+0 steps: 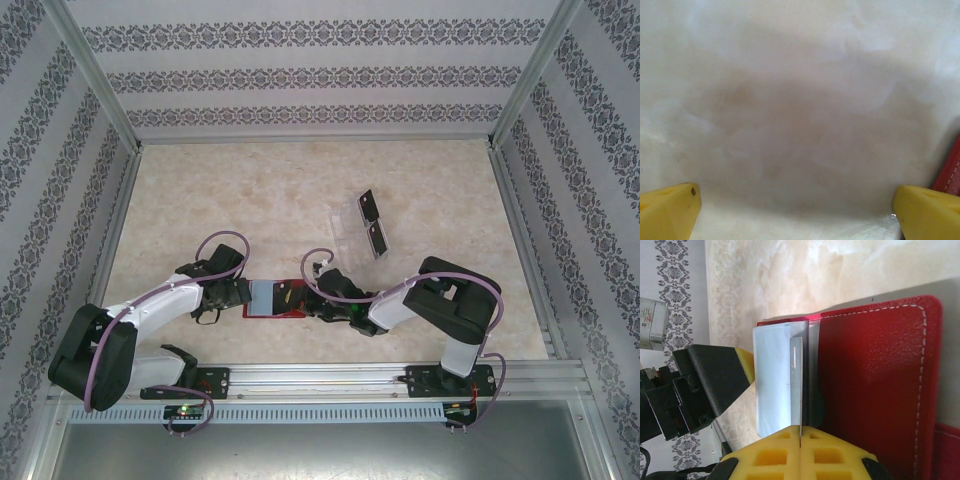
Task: Put the credit cards into the card holder
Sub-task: Insert the credit card into the card slot.
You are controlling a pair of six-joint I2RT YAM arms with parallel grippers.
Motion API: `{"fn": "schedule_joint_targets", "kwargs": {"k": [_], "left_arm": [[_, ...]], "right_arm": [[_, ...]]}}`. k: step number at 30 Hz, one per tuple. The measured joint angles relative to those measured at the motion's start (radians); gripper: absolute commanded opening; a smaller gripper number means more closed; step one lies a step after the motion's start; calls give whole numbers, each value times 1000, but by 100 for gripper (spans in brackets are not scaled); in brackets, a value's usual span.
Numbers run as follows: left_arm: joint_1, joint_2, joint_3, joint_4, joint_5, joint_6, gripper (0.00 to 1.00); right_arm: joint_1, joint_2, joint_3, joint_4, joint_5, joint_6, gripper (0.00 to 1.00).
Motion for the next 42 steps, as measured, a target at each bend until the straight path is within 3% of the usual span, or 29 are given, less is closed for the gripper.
{"fn": "schedule_joint_targets", "kwargs": {"k": [36,37,40,42], "left_arm": [[0,8,0,1,0,0,100],[0,9,0,1,0,0,100],[0,10,0,1,0,0,100],[0,10,0,1,0,0,100]], "right_arm": [[-1,108,16,156,-27,8,0],[-1,111,20,155,-30,8,3],[-1,115,23,150,-35,18,28],[0,109,26,158,-43,19,34]]}}
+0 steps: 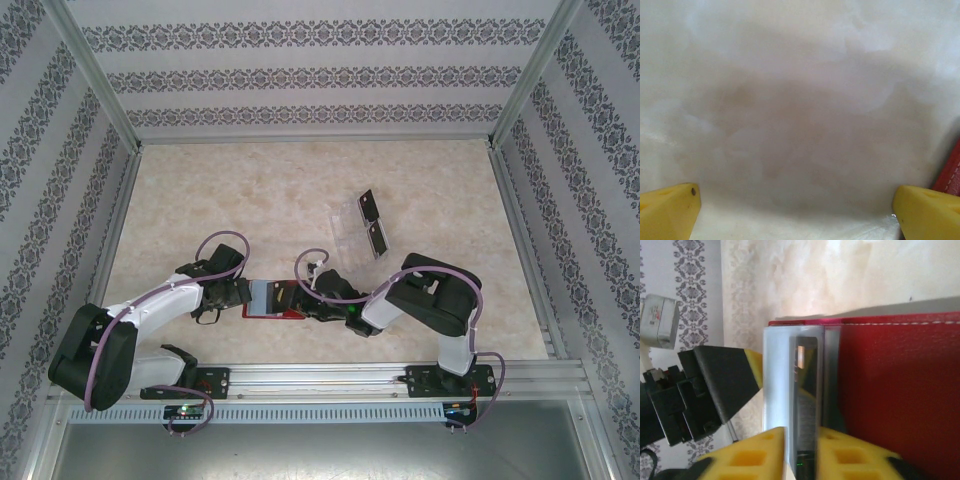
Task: Put the credit cards into the card holder
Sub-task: Insert the credit card into the card slot.
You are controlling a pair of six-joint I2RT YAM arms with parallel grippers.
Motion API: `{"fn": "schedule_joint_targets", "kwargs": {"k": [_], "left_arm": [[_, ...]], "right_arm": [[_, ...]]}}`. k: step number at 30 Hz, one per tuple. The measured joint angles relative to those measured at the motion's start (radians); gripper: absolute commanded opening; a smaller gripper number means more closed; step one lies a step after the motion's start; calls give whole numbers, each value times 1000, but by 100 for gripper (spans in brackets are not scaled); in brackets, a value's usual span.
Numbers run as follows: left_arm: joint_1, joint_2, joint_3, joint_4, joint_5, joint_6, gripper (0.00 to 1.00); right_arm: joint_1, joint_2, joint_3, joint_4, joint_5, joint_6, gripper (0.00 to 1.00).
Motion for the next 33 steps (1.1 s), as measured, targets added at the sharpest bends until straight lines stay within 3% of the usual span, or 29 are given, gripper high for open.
{"fn": "schedule_joint_targets", "kwargs": {"k": [5,12,23,33], "left_arm": [[0,0,0,0,0,0,100],[0,-2,0,0,0,0,100],[0,3,0,1,0,0,100],[0,5,0,2,0,0,100]], "right_arm": [[0,-39,1,-54,-2,-8,40],[0,-108,79,-328,0,-51,48],[22,-154,265,-825,62,-208,51],[35,-153,346,-1001,87,-291,52]]}}
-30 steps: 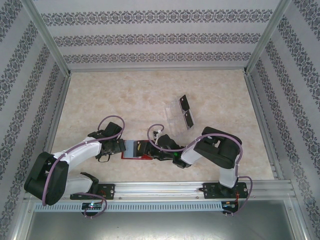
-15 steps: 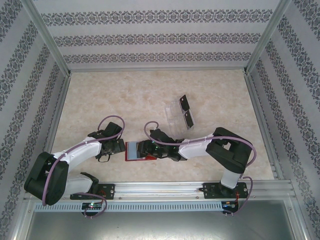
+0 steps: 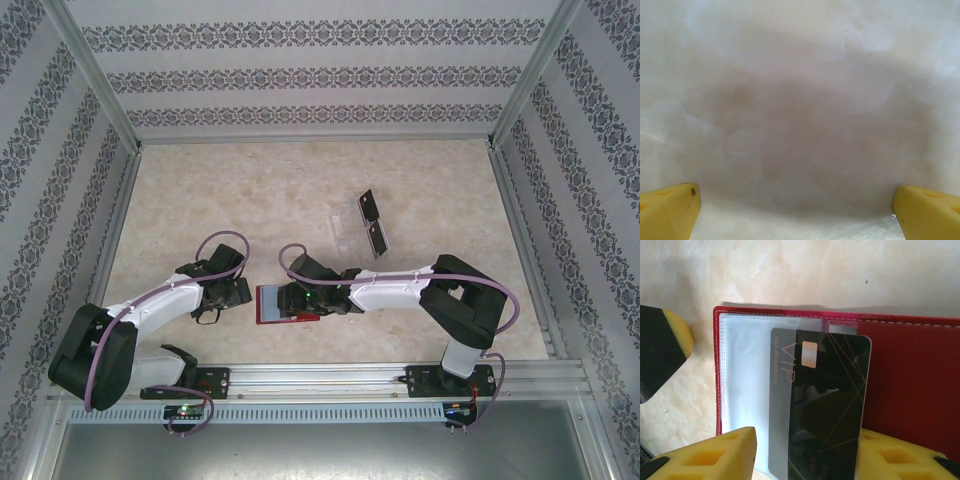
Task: Put the credit cards into the card holder
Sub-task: Insert the credit card into the card slot.
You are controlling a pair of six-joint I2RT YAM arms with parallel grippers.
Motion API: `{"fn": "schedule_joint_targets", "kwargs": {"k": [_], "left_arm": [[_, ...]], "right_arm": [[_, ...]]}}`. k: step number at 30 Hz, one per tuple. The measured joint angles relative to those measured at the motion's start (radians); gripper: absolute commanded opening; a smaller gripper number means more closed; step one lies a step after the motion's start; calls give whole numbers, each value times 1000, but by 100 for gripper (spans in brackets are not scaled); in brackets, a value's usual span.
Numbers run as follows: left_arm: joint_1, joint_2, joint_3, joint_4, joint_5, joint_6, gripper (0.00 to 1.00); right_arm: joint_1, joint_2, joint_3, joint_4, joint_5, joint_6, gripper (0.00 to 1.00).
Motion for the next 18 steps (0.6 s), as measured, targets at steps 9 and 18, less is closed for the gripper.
{"fn": "schedule_joint_targets", "kwargs": {"k": [9,18], "left_arm": [[0,7,2,1,0,0,100],[-1,-1,4,-3,0,0,100]], "right_arm": [[38,64,157,-154,11,-90,54],[42,68,173,-255,41,-137,55]]}}
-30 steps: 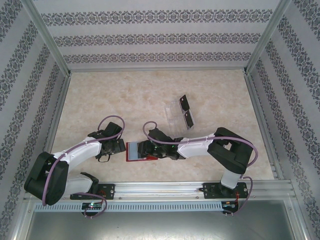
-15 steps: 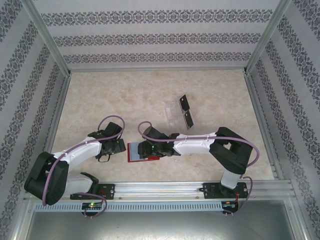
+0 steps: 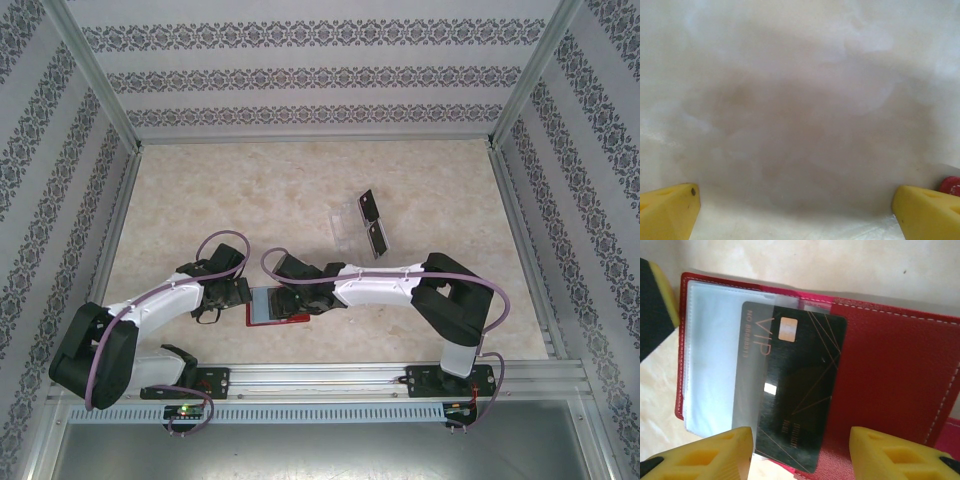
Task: Put the credit cards into the card holder
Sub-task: Insert the credit card into the card slot.
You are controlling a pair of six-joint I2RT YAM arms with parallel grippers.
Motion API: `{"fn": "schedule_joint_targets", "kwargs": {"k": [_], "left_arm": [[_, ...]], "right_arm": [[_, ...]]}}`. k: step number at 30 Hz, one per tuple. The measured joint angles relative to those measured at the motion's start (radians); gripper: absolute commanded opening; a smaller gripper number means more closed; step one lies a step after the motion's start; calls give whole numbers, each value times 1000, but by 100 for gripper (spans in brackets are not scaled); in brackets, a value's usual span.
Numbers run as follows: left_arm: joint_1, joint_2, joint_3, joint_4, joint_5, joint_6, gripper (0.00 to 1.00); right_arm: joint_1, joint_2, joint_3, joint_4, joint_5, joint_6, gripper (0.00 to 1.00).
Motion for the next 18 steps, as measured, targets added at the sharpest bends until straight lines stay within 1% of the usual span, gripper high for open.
{"fn": "schedule_joint_targets", "kwargs": {"k": [10,18], "left_arm": [[-6,-61,-33,9,0,-3,100],[-6,-61,-40,21,-2,-3,100]], "right_arm": [[0,6,10,-5,3,-6,54],[2,35,44,-5,0,-10,53]]}}
